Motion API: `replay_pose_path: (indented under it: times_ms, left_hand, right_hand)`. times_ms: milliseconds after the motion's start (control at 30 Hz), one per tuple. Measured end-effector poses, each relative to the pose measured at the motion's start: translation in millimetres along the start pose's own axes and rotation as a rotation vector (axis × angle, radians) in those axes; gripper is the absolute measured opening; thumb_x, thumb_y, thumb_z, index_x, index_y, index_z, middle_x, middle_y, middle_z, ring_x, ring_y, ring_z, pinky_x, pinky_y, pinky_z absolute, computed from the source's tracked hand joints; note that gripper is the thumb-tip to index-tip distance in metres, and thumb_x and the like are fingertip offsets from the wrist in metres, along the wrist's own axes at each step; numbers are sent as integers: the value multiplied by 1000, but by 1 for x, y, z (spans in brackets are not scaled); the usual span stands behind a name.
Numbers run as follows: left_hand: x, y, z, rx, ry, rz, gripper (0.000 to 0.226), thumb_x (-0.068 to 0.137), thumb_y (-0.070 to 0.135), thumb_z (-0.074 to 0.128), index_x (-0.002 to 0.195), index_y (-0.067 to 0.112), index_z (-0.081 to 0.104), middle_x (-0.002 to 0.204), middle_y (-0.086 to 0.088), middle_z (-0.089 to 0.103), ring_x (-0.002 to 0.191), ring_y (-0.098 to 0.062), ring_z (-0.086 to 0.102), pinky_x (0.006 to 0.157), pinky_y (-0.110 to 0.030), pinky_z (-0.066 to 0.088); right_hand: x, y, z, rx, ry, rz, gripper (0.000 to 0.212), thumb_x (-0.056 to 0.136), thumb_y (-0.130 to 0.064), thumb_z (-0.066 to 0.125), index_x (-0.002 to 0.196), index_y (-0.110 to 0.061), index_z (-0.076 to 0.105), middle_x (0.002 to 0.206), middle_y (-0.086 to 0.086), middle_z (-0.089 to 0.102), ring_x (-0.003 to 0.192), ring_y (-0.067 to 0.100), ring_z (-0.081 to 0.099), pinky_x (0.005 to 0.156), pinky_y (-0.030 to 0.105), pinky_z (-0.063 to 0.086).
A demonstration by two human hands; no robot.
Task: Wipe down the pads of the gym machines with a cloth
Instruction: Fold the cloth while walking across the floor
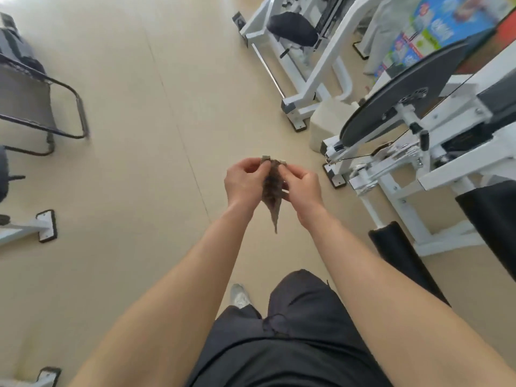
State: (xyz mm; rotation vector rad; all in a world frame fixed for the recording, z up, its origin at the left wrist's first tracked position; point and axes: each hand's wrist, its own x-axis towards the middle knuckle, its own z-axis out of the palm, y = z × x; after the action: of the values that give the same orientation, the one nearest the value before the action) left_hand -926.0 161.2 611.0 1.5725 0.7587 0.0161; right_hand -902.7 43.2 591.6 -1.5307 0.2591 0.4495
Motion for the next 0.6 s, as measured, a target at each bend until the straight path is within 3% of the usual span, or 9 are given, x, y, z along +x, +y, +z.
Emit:
replay_pose_path:
  times_ms: [100, 200, 300, 367, 433, 467, 533, 567, 600]
  left_hand:
    - [39, 25, 9, 105, -102, 49, 11, 85, 27, 69, 88, 28, 80, 79, 10, 77, 78, -9, 74, 84, -36, 61]
    - [82, 51, 20, 179, -201, 94, 30, 84, 14, 58, 83, 35, 79, 76, 11, 77, 75, -8, 74, 81, -34, 61]
    - [136, 77, 34, 208, -277, 102, 40, 79, 9, 52, 100, 29, 80, 89, 9, 79, 89, -10, 75, 88, -35, 60]
    - [174, 100, 42, 136, -370, 28, 38, 85, 4, 54, 109, 22, 77, 97, 2, 79, 93, -18, 75, 86, -34, 61]
    - [205, 125, 47, 80, -487, -56, 31, 90, 3, 55, 111, 17, 75, 100, -6, 78, 87, -19, 76, 73, -27, 61]
    - [221, 138, 49, 112, -477, -46, 27, 90, 5, 58, 108, 17, 74, 99, -7, 78, 83, -17, 74, 67, -24, 58]
    - [259, 155, 55, 257, -288, 101, 22, 84, 9, 66, 100, 23, 70, 97, -2, 75, 80, -14, 68, 64, -24, 53]
    - [278, 163, 57, 315, -203, 176, 28, 81, 12, 70, 104, 28, 64, 101, 3, 70, 83, -12, 64, 68, -25, 52]
    - [295, 171, 60, 358, -205, 218, 40, 80, 15, 74, 111, 33, 58, 109, 6, 62, 89, -10, 60, 74, -24, 51]
  right_hand:
    - [37, -19, 16, -18, 78, -62, 20, 93, -26, 61, 88, -21, 80, 93, 17, 77, 93, 35, 74, 85, 58, 60]
    - [82, -38, 21, -60, 114, -89, 21, 93, -24, 59, 89, -25, 80, 91, 11, 78, 90, 30, 75, 83, 56, 61]
    - [135, -61, 22, -139, 68, -134, 21, 84, -23, 61, 97, -25, 78, 93, 10, 77, 97, 35, 72, 89, 57, 58]
    - [178, -81, 17, -184, 40, -184, 17, 83, -18, 68, 98, -19, 76, 94, 11, 76, 93, 29, 73, 88, 50, 59]
    - [214, -102, 7, -202, 18, -208, 5, 89, -13, 71, 92, -16, 74, 91, 11, 76, 82, 16, 71, 81, 40, 60]
    - [231, -114, 1, -199, -11, -197, 5, 93, -11, 70, 92, -15, 73, 89, 10, 75, 80, 13, 69, 79, 36, 59]
    - [265, -136, -9, -188, -97, -149, 8, 97, -12, 65, 95, -14, 73, 89, 6, 74, 79, 10, 70, 75, 32, 57]
    - [281, -149, -13, -182, -138, -131, 9, 96, -18, 66, 99, -11, 72, 92, 3, 74, 82, 12, 69, 76, 33, 55]
    - [296, -161, -17, -172, -141, -110, 23, 92, -26, 69, 106, -7, 71, 96, 3, 73, 88, 14, 67, 80, 35, 53]
